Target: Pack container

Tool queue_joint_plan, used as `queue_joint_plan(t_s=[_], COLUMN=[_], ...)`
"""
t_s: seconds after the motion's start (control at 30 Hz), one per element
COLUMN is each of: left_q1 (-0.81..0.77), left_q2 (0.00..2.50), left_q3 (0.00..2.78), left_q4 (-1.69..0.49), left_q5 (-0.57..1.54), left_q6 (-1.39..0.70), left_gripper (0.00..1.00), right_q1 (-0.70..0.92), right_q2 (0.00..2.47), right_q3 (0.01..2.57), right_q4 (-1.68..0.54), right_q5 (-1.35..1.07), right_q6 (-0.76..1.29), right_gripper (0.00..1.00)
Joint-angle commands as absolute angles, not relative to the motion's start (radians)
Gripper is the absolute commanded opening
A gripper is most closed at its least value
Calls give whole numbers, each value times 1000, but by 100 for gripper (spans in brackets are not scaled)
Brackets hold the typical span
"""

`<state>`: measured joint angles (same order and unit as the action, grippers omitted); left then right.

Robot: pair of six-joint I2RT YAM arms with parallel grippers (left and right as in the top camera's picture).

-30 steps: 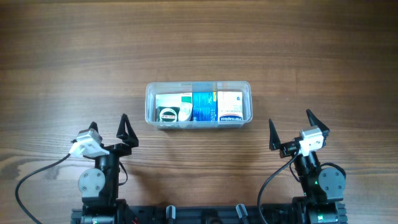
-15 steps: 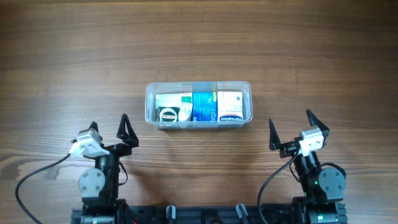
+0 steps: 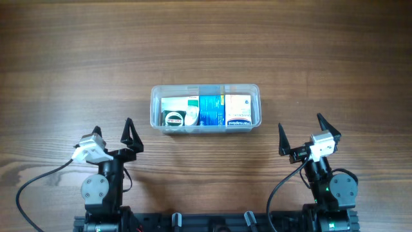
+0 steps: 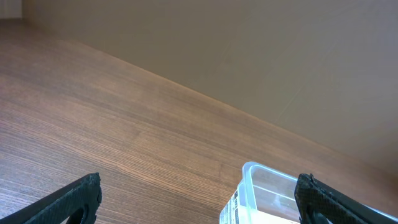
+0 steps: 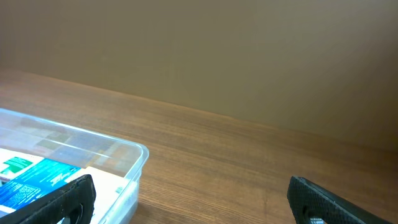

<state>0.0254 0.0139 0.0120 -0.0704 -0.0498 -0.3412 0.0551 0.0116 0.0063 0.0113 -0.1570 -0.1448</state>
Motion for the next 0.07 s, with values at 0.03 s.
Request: queue_joint_plan(t_s=[0.03], left_q1=[31], left_q2=[3], left_q3=[6], left_q4=[-68], left_q5=[-34], left_q6=[-318], left_gripper=[100], right_q1=[49], right_q2=[4], right_q3=[5], right_q4=[14], right_q5=[-174], right_q6=[-157], right_gripper=[100])
